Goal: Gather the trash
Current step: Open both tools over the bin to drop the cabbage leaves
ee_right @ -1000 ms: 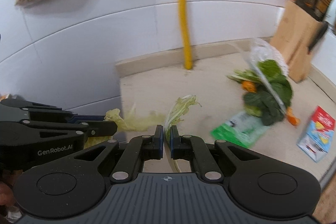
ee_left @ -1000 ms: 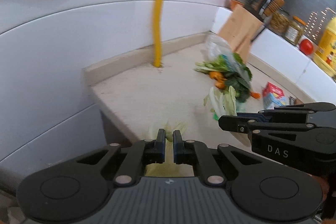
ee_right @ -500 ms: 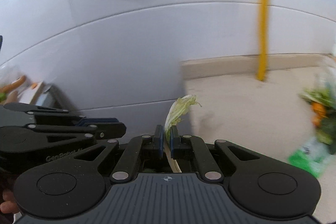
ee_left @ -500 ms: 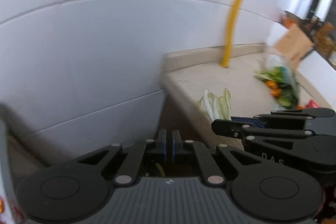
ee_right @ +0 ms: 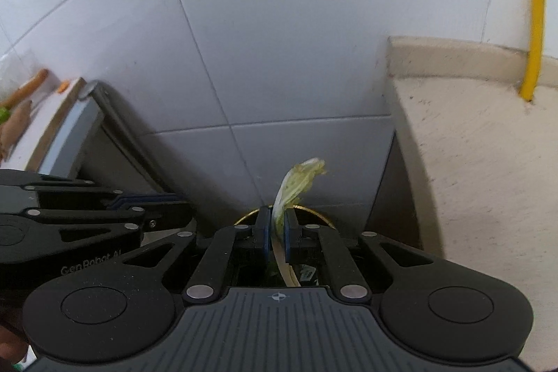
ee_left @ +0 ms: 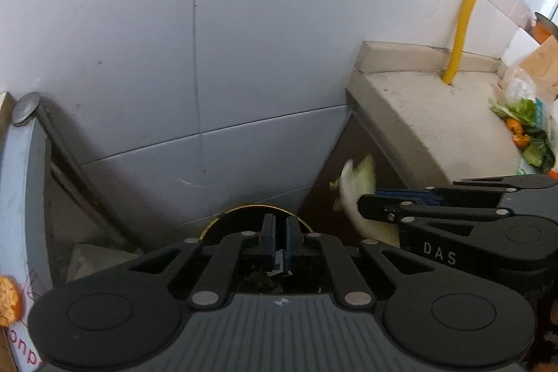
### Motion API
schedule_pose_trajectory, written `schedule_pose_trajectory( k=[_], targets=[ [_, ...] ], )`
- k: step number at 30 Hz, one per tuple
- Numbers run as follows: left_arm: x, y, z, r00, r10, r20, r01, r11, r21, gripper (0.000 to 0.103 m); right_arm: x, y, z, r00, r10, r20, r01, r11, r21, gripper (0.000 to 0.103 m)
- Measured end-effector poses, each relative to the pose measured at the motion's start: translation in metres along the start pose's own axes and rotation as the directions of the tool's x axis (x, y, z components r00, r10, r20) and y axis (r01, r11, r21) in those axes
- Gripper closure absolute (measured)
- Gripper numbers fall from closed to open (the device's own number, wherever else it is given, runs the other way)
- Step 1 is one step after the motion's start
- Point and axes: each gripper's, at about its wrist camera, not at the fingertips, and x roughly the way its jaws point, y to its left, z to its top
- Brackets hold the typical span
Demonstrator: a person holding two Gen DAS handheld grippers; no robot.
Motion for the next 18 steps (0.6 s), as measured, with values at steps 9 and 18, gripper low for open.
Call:
schedule_pose_trajectory(
  k=[9, 18],
  targets=[
    [0.002, 0.008, 0.002, 1.0, 0.024, -0.007, -0.024, 1.0, -0.019, 0.1, 0.012, 0.002, 0.006, 1.0, -0.007, -0.02, 0.008, 1.0, 0.012, 0.083],
    [-0.004, -0.013, 0.006, 1.0, 0.004, 0.01, -0.005, 0.999, 0.042, 0.1, 0.002, 0.002, 0.002, 1.0, -0.012, -0.016, 0.012, 1.0, 0.007, 0.081]
  ],
)
